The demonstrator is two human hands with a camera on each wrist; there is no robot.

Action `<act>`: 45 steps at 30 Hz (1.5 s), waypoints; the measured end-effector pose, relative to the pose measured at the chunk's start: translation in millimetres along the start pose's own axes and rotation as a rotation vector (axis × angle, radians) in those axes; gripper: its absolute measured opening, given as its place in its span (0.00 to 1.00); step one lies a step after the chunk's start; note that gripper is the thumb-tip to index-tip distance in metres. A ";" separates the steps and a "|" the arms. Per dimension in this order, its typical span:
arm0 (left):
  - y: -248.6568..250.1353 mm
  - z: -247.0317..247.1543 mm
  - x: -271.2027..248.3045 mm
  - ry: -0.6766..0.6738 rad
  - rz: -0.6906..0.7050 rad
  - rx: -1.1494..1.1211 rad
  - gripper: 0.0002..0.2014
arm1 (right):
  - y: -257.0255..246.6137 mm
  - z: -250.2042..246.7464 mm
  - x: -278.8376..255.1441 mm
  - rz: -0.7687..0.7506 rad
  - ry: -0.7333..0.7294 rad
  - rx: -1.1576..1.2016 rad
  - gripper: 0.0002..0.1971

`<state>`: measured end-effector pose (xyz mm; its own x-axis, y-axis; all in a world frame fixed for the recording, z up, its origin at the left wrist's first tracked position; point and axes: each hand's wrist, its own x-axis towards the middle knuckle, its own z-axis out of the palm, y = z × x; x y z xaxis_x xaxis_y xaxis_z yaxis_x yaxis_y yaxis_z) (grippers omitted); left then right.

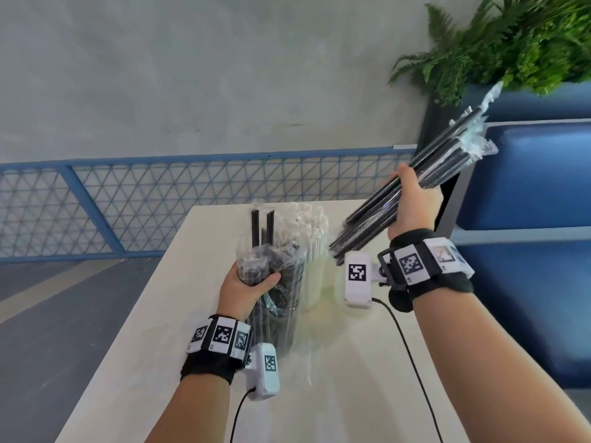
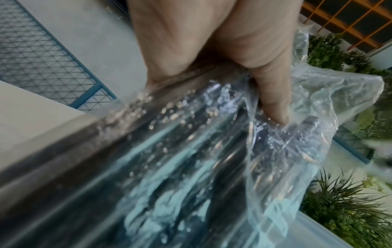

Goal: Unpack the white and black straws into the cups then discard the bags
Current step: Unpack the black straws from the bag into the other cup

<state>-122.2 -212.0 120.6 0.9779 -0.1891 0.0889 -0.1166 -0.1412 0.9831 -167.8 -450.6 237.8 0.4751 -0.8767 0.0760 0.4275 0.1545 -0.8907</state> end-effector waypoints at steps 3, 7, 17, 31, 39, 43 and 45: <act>2.5 4.4 0.5 -0.007 -0.003 -0.026 0.18 | 8.7 3.4 0.5 -0.122 -0.015 -0.145 0.18; 5.4 10.4 -0.3 -0.030 -0.012 -0.074 0.20 | 29.0 2.0 -5.2 -0.146 -0.056 -0.225 0.23; 4.7 20.0 -0.8 -0.074 -0.034 -0.123 0.19 | 28.1 -1.0 4.3 -0.190 0.045 -0.046 0.21; -3.2 27.4 -0.2 -0.080 -0.041 -0.123 0.22 | 97.3 -36.3 -10.0 -0.043 -0.169 -0.659 0.29; -7.7 24.6 -2.7 -0.081 -0.043 -0.143 0.22 | 68.5 -26.6 -48.8 -0.672 -0.250 -0.582 0.11; -12.0 21.6 -5.1 -0.144 -0.019 -0.114 0.24 | 62.4 -15.7 -77.4 -0.566 -0.726 -0.733 0.04; -14.3 19.7 -6.4 -0.201 -0.002 -0.050 0.28 | 57.5 -8.6 -82.6 -0.486 -0.835 -0.887 0.09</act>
<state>-130.3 -227.9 102.7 0.9234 -0.3795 0.0576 -0.1006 -0.0944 0.9904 -189.1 -373.2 176.4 0.8836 -0.1634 0.4388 0.1932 -0.7263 -0.6596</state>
